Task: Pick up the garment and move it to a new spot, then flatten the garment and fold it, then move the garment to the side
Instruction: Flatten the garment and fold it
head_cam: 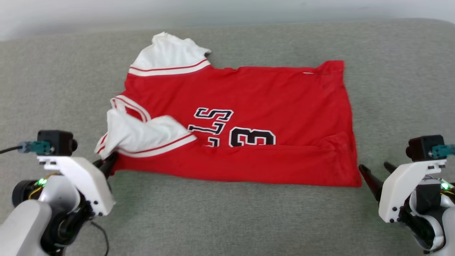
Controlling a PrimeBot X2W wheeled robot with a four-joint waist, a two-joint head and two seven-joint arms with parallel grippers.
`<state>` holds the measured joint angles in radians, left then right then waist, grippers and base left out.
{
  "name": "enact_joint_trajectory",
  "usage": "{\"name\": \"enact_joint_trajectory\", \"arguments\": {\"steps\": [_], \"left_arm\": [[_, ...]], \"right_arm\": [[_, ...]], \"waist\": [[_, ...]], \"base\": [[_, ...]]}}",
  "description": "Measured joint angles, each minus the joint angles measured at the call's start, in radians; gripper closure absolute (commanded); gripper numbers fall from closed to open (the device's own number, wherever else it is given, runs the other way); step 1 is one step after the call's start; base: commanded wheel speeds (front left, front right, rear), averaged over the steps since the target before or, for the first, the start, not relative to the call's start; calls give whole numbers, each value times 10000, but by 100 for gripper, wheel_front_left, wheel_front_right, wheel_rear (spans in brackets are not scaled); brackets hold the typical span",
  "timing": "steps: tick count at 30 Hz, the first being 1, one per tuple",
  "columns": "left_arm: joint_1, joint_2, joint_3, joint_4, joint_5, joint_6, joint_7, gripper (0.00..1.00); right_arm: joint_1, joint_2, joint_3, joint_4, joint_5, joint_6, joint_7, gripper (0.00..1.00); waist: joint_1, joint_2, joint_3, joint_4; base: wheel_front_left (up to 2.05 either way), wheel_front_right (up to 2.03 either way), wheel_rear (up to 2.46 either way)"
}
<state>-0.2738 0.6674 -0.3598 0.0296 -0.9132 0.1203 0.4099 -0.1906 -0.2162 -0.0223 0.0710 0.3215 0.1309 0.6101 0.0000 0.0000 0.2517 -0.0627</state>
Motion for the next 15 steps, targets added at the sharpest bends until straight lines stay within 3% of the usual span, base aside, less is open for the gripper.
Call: {"name": "enact_joint_trajectory", "arguments": {"steps": [4,12,13,14,15], "left_arm": [[-297,-176,-221,-332,224,2,-38,100],[-631,-529,-477,-196,362,-115,-234,100],[-638,-545,-476,-140,374,-125,-270,100],[-638,-589,-472,-71,374,-142,-339,100],[-638,-629,-474,-19,374,-146,-389,100]], "right_arm": [[-316,-134,236,326,387,0,1223,0],[-1207,-217,633,1175,796,-2,2082,0],[-1266,-226,642,1248,838,-2,2148,51],[-1332,-234,656,1308,874,-4,2190,92],[-1374,-234,675,1356,920,-4,2190,100]], "waist": [[0,0,275,287],[0,0,795,670],[-1,0,819,696],[-1,0,828,710],[0,0,816,709]], "base": [[0,0,0],[0,0,0],[0,0,0],[0,0,0],[0,0,0]]}}
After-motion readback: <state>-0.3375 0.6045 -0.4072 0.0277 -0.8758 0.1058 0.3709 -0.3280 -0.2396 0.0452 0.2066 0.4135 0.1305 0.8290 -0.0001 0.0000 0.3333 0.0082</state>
